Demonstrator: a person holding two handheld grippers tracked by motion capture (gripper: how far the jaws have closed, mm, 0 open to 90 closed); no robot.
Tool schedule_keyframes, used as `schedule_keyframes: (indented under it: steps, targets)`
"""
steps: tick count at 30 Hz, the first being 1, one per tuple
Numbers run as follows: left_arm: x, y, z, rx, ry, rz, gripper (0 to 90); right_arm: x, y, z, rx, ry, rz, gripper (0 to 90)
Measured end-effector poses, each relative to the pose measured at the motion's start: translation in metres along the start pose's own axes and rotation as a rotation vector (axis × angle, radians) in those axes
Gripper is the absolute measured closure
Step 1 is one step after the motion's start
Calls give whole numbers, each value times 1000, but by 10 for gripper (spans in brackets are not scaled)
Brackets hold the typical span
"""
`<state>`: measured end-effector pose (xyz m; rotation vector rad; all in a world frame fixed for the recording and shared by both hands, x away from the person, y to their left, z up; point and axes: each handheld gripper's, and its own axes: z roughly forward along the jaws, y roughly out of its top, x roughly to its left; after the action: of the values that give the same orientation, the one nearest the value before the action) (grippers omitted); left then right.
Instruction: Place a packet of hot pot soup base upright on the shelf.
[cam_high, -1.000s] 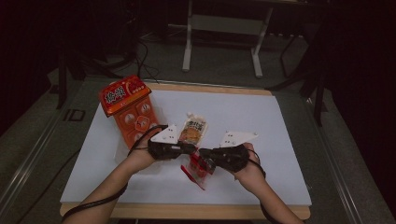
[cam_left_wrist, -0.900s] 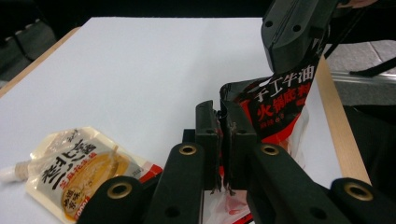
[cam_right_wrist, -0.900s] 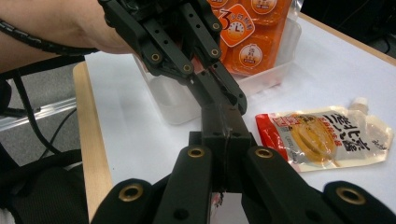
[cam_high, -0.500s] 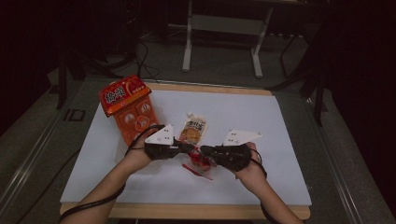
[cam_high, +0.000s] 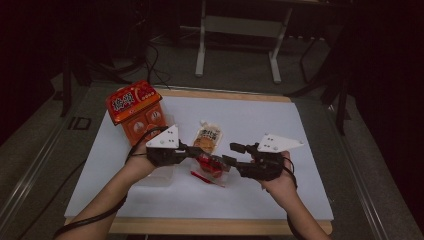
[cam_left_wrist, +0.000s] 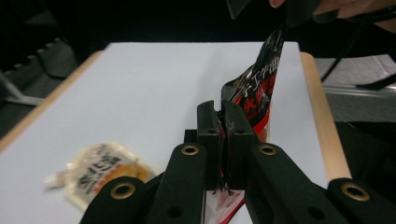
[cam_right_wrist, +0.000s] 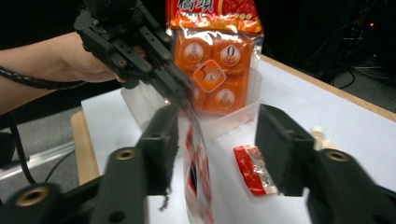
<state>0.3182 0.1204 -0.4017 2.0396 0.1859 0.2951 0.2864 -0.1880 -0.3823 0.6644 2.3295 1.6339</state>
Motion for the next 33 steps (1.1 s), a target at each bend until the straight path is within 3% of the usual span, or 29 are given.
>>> schedule_keyframes:
  steps: [5,9,14,19,22,28,33]
  targets:
    - [1,7,-15,-11,35,-9,878,-4,-5,-8,-18,-19,23,337]
    - [2,10,-27,-21,53,-11,878,-10,-9,-16,-39,-36,58,286]
    - [2,15,-42,-27,76,-13,878,-14,-13,-23,-49,-48,62,225]
    - [4,18,-57,-29,105,-14,878,-14,-17,-27,-64,-28,61,154]
    - [5,20,-65,-30,122,-16,878,-14,-20,-28,-75,-23,61,138]
    - [5,19,-81,-25,169,-15,877,-14,-24,-30,-65,-49,9,138]
    - [7,15,-96,-21,213,-33,878,-17,-28,-32,-56,-39,21,139]
